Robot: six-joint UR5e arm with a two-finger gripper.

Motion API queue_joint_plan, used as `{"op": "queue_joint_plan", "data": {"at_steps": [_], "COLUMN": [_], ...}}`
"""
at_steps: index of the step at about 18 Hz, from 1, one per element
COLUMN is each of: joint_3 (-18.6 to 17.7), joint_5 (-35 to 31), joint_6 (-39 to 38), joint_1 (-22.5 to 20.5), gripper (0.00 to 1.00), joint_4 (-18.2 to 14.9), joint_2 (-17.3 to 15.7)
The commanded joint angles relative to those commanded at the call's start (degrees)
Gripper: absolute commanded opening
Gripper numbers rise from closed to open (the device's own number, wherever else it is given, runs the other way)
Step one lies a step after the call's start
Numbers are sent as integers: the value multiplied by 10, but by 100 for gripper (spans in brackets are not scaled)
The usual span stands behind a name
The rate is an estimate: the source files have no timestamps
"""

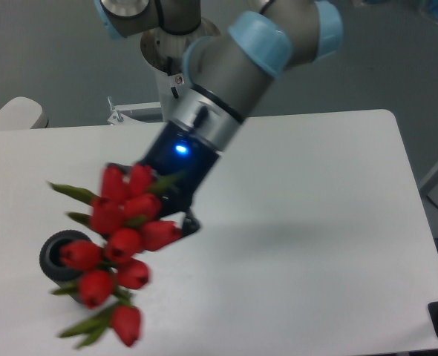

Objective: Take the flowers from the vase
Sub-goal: 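Carry the tulip bunch away from the vase over the table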

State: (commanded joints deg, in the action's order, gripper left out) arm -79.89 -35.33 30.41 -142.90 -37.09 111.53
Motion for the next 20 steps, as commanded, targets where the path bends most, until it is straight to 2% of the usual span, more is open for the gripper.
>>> {"op": "queue_joint_plan", "data": {"at_steps": [8,20], "joint_3": [-7,-36], "joint_5": [0,30], "joint_6": [43,113], "joint_1": [-22,-48], "gripper": [29,29], "joint_4": [1,2], "joint_2": [13,7]}}
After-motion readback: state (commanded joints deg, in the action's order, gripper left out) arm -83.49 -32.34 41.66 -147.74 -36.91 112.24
